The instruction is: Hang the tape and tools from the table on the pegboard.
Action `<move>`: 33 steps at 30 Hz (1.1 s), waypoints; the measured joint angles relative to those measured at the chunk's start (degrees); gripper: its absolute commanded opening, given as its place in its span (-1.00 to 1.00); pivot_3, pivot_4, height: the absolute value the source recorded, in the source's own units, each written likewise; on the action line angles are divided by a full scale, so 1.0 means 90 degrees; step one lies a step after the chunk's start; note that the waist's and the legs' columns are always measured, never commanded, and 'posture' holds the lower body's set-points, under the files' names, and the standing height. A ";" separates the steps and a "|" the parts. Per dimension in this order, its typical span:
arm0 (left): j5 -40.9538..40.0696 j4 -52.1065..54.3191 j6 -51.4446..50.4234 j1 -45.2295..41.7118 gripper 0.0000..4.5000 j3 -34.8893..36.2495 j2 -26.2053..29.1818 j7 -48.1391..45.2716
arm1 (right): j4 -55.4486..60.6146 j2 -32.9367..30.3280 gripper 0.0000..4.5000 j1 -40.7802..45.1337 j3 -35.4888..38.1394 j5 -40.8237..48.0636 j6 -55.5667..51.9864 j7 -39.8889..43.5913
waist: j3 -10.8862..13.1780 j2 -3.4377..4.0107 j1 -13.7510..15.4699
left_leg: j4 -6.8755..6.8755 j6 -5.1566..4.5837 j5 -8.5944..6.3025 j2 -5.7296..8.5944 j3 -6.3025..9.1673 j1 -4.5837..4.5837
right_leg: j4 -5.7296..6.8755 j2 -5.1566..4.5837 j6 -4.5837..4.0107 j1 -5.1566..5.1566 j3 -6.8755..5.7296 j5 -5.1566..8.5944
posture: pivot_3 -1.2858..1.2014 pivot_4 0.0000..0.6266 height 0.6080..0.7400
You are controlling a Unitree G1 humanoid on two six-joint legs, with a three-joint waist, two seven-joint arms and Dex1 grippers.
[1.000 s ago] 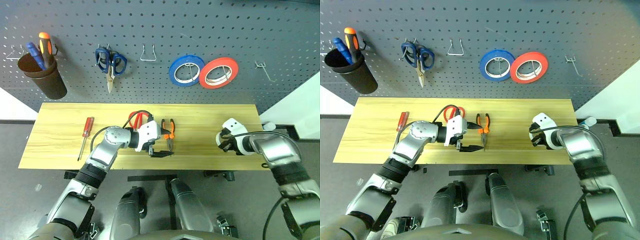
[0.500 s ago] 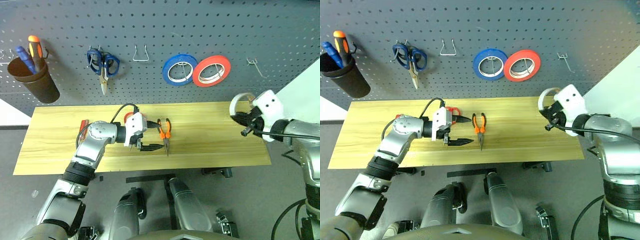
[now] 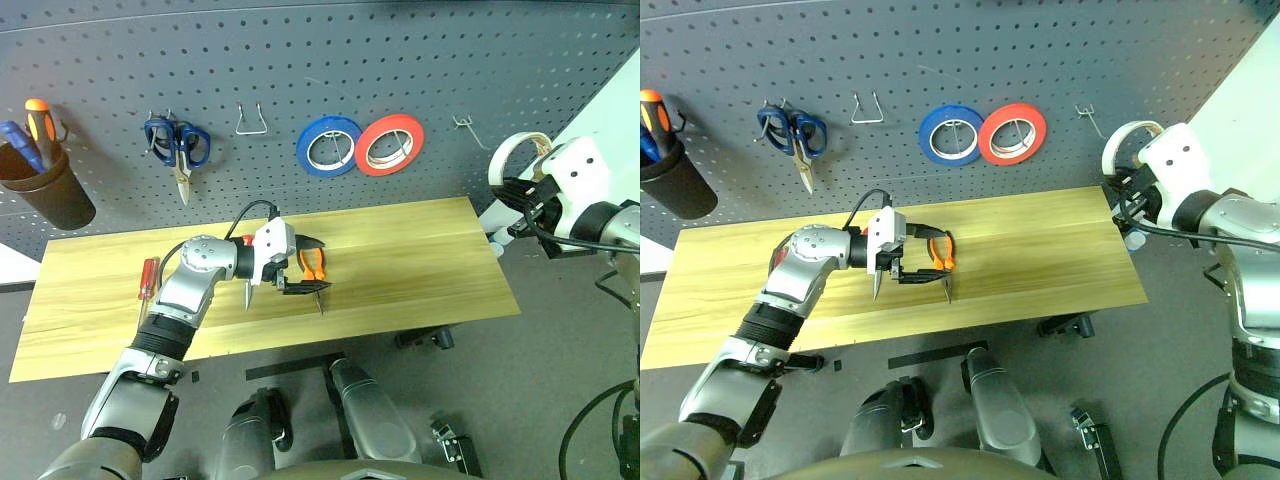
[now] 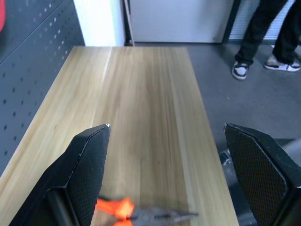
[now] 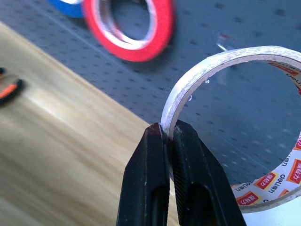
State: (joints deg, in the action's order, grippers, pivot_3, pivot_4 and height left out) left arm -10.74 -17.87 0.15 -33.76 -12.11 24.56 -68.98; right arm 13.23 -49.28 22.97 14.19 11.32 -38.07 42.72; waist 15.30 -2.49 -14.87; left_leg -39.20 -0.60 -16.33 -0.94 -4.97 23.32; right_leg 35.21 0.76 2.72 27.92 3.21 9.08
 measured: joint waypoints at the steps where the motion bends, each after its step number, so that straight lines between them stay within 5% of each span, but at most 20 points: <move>1: 0.0000 -0.0018 0.0036 -0.0057 0.81 0.0019 -0.0004 0.0033 | -0.0199 0.0070 -1.00 0.0109 -0.0107 -0.0040 0.0135 -0.0042 | -0.0010 0.0001 -0.0043 | 0.0000 0.0000 0.0000 0.0001 0.0000 -0.0003 | 0.0000 -0.0001 0.0001 -0.0004 0.0002 -0.0001 | -0.21 -0.49 0.90; 21: -0.0959 0.0250 -0.0300 -0.0343 0.81 0.0775 -0.0170 0.0119 | -0.3279 0.1351 -1.00 0.1923 -0.1498 -0.0692 0.2136 -0.0456 | -0.0095 0.0019 -0.0195 | 0.0001 0.0002 0.0002 0.0009 0.0004 -0.0079 | 0.0016 -0.0007 0.0001 -0.0074 0.0012 -0.0001 | -0.16 -0.59 0.90; 33: -0.1140 0.0026 -0.0393 -0.0858 0.81 0.1201 -0.0310 0.0562 | -0.6645 0.2101 -1.00 0.3578 -0.1765 -0.1304 0.3905 -0.1034 | -0.0238 0.0021 -0.0200 | 0.0004 0.0003 0.0002 0.0012 0.0005 -0.0090 | 0.0025 -0.0009 -0.0016 -0.0082 0.0013 -0.0012 | -0.14 -0.62 0.90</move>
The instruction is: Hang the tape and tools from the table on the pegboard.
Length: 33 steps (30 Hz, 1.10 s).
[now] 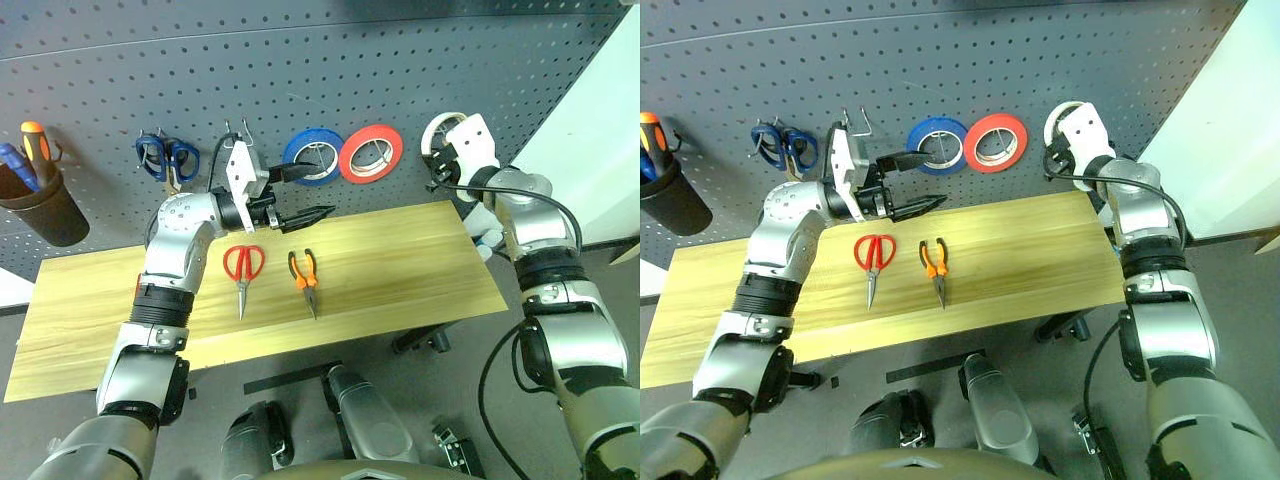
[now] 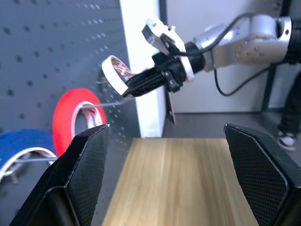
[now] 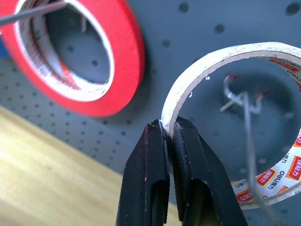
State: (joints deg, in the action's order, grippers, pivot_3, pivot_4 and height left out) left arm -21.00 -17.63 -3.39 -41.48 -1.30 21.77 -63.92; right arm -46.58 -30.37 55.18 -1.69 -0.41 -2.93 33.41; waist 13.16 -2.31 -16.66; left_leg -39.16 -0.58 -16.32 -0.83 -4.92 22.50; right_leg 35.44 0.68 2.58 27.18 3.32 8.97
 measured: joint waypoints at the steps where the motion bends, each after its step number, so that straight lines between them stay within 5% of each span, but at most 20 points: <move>1: 0.0002 -0.0028 0.0005 0.0000 0.81 0.0000 -0.0004 0.0015 | -0.0174 0.0024 -1.00 0.0054 -0.0008 -0.0055 0.0103 -0.0033 | -0.0002 0.0001 0.0003 | 0.0000 0.0000 0.0000 0.0000 0.0000 0.0000 | 0.0000 -0.0001 0.0000 0.0000 0.0000 0.0000 | -0.14 -0.62 0.90; 2: 0.0003 -0.0033 0.0013 0.0000 0.81 0.0000 -0.0005 0.0027 | -0.0307 0.0036 -0.73 0.0092 -0.0013 -0.0076 0.0163 -0.0041 | -0.0003 0.0000 0.0007 | 0.0000 0.0000 0.0000 0.0001 0.0000 0.0000 | 0.0001 -0.0002 0.0000 0.0000 0.0000 0.0000 | -0.14 -0.62 0.90; 13: 0.0048 -0.0052 0.0078 0.0000 0.81 -0.0001 -0.0017 0.0095 | -0.0301 0.0046 0.89 0.0059 0.0022 -0.0056 0.0374 0.0195 | -0.0057 0.0010 0.0025 | 0.0000 0.0001 0.0001 0.0003 0.0002 0.0000 | 0.0003 -0.0005 0.0000 -0.0002 -0.0001 0.0000 | -0.13 -0.65 0.90; 25: 0.0071 0.0216 -0.0018 0.0445 0.81 0.0006 0.0233 0.0283 | 0.4753 -0.1323 0.89 -0.2275 0.0483 0.1393 -0.3153 0.1708 | -0.0168 0.0018 0.0179 | -0.0004 0.0003 0.0001 0.0003 -0.0003 -0.0018 | 0.0031 -0.0004 0.0032 -0.0004 0.0001 0.0021 | -0.15 -0.66 0.90; 33: 0.0397 0.0612 -0.0266 0.1964 0.81 0.0001 0.0682 0.0690 | 0.6046 -0.0668 0.95 -0.2503 0.0446 0.2336 -0.6630 0.0907 | -0.0290 0.0002 0.0149 | -0.0007 0.0003 0.0001 -0.0002 -0.0001 -0.0027 | 0.0062 0.0000 0.0021 0.0000 0.0002 0.0037 | -0.15 -0.63 0.90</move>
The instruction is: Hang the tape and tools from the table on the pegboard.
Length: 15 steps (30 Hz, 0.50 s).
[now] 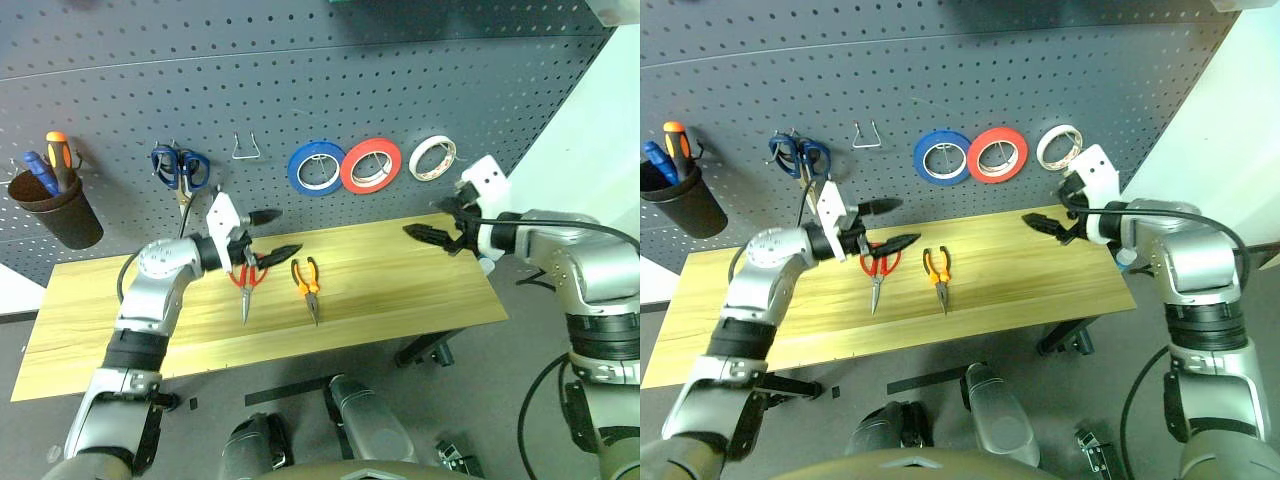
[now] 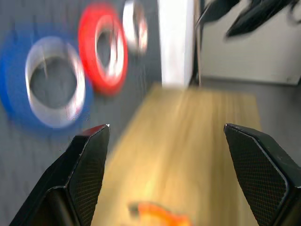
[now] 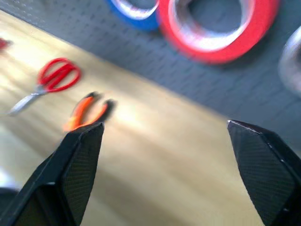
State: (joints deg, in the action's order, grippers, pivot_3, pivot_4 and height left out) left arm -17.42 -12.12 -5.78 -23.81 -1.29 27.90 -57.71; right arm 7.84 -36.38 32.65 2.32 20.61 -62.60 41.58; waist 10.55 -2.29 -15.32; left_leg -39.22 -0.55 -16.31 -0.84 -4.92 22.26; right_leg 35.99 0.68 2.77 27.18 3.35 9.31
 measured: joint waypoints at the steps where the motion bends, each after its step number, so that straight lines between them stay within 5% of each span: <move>1: 0.0020 0.0023 -0.0024 0.0059 0.81 0.0010 0.0045 0.0068 | -0.0020 0.0172 0.95 0.0043 -0.0074 -0.0003 -0.0242 -0.0184 | -0.0002 -0.0002 0.0005 | 0.0000 0.0000 0.0000 0.0000 -0.0001 0.0001 | -0.0001 -0.0001 0.0000 0.0000 -0.0001 0.0000 | -0.15 -0.63 0.90; 9: 0.0306 -0.0312 0.0035 0.0126 0.81 0.0139 0.0299 0.0501 | -0.1323 0.1835 0.95 0.0919 -0.0508 -0.0404 -0.1009 -0.1726 | -0.0019 -0.0005 0.0008 | 0.0000 -0.0001 0.0000 0.0001 0.0002 0.0005 | 0.0002 -0.0003 -0.0016 0.0004 -0.0003 -0.0006 | -0.12 -0.60 0.90; 15: 0.0540 -0.0557 0.0015 0.0249 0.81 0.0140 0.0485 0.0649 | -0.2460 0.2750 0.95 0.1238 -0.0701 -0.0689 -0.1054 -0.2409 | -0.0017 -0.0008 0.0038 | 0.0000 -0.0001 -0.0001 0.0006 0.0002 0.0011 | -0.0001 -0.0019 -0.0020 0.0006 -0.0013 -0.0009 | -0.08 -0.36 0.90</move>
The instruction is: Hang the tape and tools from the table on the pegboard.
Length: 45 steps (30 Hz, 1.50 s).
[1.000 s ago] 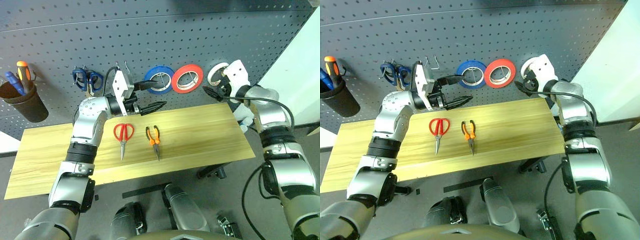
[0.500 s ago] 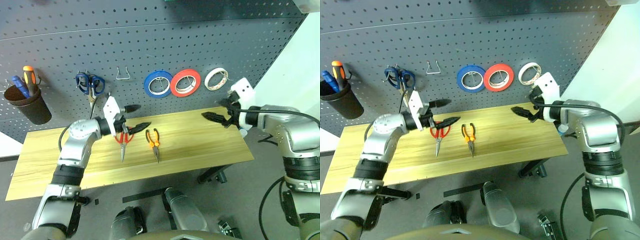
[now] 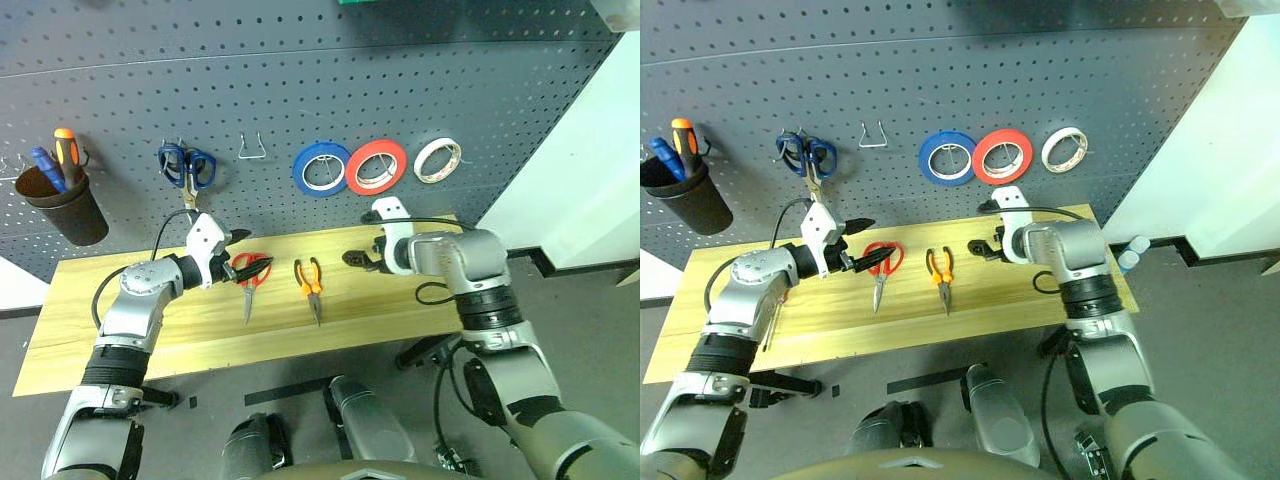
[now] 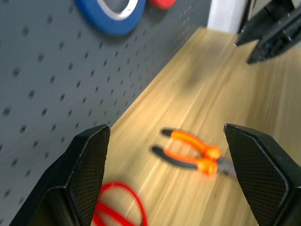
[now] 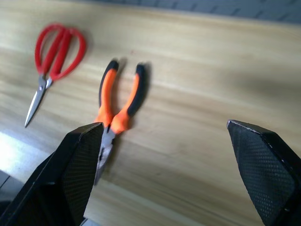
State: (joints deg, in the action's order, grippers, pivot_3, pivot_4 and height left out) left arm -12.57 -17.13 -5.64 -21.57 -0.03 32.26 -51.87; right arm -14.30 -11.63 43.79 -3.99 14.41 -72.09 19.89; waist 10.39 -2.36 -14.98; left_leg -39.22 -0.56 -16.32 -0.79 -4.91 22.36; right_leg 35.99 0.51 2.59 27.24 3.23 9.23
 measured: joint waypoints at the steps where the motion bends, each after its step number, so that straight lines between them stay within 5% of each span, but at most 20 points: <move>1: 0.0021 -0.0004 -0.0013 0.0045 0.81 0.0003 0.0026 0.0020 | -0.0104 0.0113 0.95 0.0042 -0.0004 -0.0037 0.0000 -0.0086 | 0.0000 0.0000 0.0000 | 0.0000 0.0000 0.0000 0.0000 0.0000 0.0000 | 0.0000 -0.0002 0.0000 0.0000 -0.0001 0.0000 | -0.08 -0.33 0.90; 10: -0.0086 0.0437 -0.0443 0.0634 0.81 0.0233 0.0476 -0.0105 | -0.0606 0.0937 0.95 0.0517 0.0166 -0.0071 -0.0073 -0.0537 | 0.0267 -0.0005 0.0224 | 0.0001 -0.0001 0.0000 -0.0003 0.0007 -0.0010 | 0.0005 -0.0006 -0.0020 -0.0001 -0.0012 0.0041 | 0.00 0.12 0.90; 18: -0.0271 0.0938 -0.0706 0.1140 0.81 0.0577 0.0813 -0.0227 | -0.1190 0.1156 0.95 0.0778 0.0047 -0.0272 0.0110 -0.0715 | 0.0808 0.0026 0.0882 | 0.0015 0.0000 -0.0001 -0.0006 0.0007 0.0025 | 0.0012 -0.0019 -0.0068 0.0050 -0.0031 0.0055 | 0.06 0.35 0.90; 27: -0.0338 0.1414 -0.0827 0.1447 0.81 0.0664 0.0775 -0.0027 | -0.1518 0.0921 0.95 0.0957 -0.0301 -0.0776 0.0787 -0.0843 | 0.0985 0.0069 0.1322 | 0.0008 0.0002 0.0001 0.0005 0.0009 0.0227 | 0.0024 -0.0060 -0.0050 0.0237 -0.0064 0.0041 | 0.07 0.34 0.90; 45: -0.0622 0.1606 -0.0704 0.1239 0.81 0.0582 0.0565 -0.0479 | 0.0020 0.1078 0.95 0.0709 0.0572 -0.0806 -0.0566 -0.1560 | 0.0991 0.0072 0.1358 | 0.0008 0.0001 0.0001 0.0006 0.0027 0.0233 | 0.0010 -0.0063 -0.0049 0.0225 -0.0088 0.0042 | 0.04 0.26 0.90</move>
State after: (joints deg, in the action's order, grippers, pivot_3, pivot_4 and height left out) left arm -18.17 -2.68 -11.98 -10.42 5.21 37.35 -56.18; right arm -14.12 -1.93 50.17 1.16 7.15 -77.18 5.86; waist 19.31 -1.71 -2.76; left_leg -39.15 -0.55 -16.31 -0.74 -4.66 24.46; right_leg 36.08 -0.05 2.15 29.27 2.44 9.61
